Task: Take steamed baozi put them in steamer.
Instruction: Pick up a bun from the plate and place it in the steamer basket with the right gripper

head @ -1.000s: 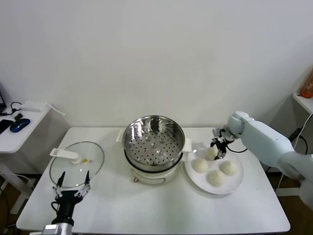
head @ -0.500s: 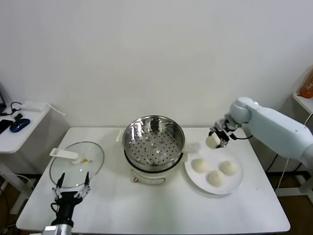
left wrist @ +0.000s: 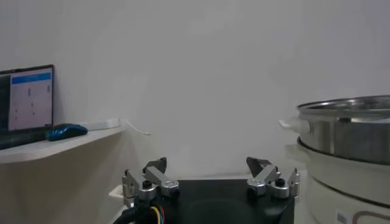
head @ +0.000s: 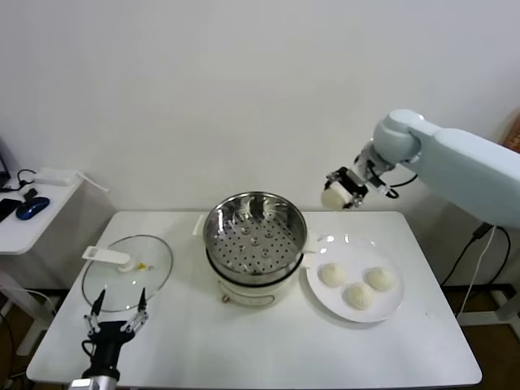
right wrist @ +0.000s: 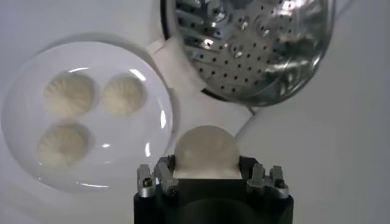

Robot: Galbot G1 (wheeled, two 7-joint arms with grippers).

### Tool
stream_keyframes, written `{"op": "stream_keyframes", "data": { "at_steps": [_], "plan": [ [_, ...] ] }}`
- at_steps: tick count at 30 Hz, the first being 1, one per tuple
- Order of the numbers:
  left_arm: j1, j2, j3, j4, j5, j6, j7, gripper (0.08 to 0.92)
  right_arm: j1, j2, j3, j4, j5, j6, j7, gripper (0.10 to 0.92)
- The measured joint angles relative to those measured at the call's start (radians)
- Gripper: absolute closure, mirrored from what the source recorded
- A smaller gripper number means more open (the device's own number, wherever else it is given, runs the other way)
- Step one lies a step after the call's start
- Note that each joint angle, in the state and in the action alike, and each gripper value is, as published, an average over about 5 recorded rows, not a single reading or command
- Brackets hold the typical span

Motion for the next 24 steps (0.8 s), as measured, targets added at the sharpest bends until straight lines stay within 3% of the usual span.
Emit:
{"op": "stream_keyframes", "data": {
  "at_steps": [11,24],
  "plan": [
    [0.001,0.002,-0.013,-0.021,0.008,0.004,-0.001,0.177,-0.016,0.212,0.004,-0.071,-0.099,0.089,0.004,0.347],
    [0.007,0.011,-0.02,-0.017,0.001,0.003,-0.009,0.177,-0.145,0.408,0.067,-0.222,-0.361,0.243,0.022,0.347]
  ]
}}
